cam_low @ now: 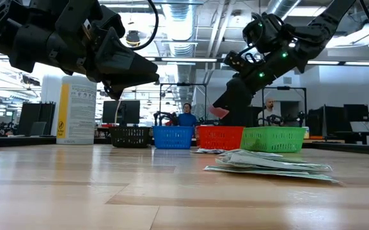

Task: Pick & Place First Aid Supplies
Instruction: Put the blue pad into the red bin

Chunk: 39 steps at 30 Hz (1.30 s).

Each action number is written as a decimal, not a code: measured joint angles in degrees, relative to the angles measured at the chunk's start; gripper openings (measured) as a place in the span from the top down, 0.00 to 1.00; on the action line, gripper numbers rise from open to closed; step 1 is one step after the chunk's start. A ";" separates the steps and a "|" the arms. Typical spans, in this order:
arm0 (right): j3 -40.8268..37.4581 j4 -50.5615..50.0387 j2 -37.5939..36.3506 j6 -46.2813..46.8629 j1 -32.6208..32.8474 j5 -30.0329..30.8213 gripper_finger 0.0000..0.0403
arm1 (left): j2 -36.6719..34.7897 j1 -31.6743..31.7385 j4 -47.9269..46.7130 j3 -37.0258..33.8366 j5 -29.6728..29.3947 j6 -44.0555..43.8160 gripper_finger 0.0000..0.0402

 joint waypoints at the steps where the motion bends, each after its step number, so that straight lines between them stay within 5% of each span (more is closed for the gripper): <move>1: 0.00 0.02 0.00 0.00 0.00 0.00 0.99 | 0.00 -0.01 0.00 0.00 0.02 0.00 0.72; 8: 0.00 0.00 0.00 0.02 0.00 0.20 0.98 | 0.00 -0.02 -0.01 0.00 0.02 0.00 0.72; 19: 0.00 0.00 0.00 0.03 0.00 2.09 0.78 | 0.00 -0.02 -0.01 0.00 0.02 0.00 0.72; 29: 0.00 0.02 0.00 1.84 0.22 1.77 0.72 | 0.00 -0.01 -0.02 0.00 0.03 0.00 0.72; 39: 0.46 -1.01 -0.81 -6.14 9.39 -3.85 0.73 | 0.00 -0.01 -0.02 0.00 0.04 -0.02 0.72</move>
